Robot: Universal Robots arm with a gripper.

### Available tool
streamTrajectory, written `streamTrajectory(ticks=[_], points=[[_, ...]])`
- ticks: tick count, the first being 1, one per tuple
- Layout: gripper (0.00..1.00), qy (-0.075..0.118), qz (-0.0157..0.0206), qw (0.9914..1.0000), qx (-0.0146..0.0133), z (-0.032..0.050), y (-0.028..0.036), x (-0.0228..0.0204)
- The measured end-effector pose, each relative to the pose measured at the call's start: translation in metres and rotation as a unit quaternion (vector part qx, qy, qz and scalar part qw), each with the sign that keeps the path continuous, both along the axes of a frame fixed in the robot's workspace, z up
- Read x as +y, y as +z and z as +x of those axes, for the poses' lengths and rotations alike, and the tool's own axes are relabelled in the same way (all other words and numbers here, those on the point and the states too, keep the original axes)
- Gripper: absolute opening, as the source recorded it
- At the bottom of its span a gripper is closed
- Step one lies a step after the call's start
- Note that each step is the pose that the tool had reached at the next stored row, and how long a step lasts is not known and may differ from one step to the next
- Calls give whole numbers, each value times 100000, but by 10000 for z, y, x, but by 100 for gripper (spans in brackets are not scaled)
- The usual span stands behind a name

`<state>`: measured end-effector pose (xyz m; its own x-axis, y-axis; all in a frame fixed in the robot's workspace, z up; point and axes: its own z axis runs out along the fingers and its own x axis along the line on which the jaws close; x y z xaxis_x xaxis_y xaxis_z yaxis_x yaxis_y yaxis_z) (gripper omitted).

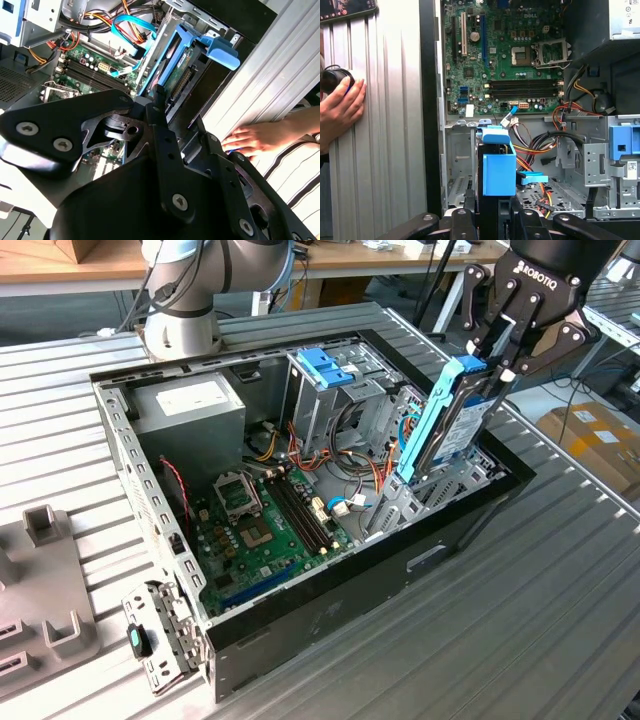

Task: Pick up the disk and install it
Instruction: 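Insert the disk into the insertion slot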

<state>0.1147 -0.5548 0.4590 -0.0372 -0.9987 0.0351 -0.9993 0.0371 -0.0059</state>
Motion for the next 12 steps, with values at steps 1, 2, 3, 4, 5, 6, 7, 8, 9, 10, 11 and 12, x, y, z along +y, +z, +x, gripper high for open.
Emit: streamTrajectory(ticks=[1,2,3,4,5,6,7,8,9,10,11,12], points=[[35,1,1,100000,0,0,0,3],[35,0,-5,100000,1,0,-1,4],[35,-2,-6,100000,0,0,-3,5],[35,-5,-2,100000,0,-1,-8,5],[35,-4,-9,100000,0,0,-12,5],[35,-1,-12,100000,0,0,-17,5],[35,-3,-8,100000,1,0,-21,5],[35,-2,-9,100000,0,0,-28,5],[35,0,-8,100000,0,0,-36,5],[35,0,-11,100000,2,0,-46,5],[35,0,-6,100000,2,0,-54,5],[35,0,-8,100000,0,0,-67,5]])
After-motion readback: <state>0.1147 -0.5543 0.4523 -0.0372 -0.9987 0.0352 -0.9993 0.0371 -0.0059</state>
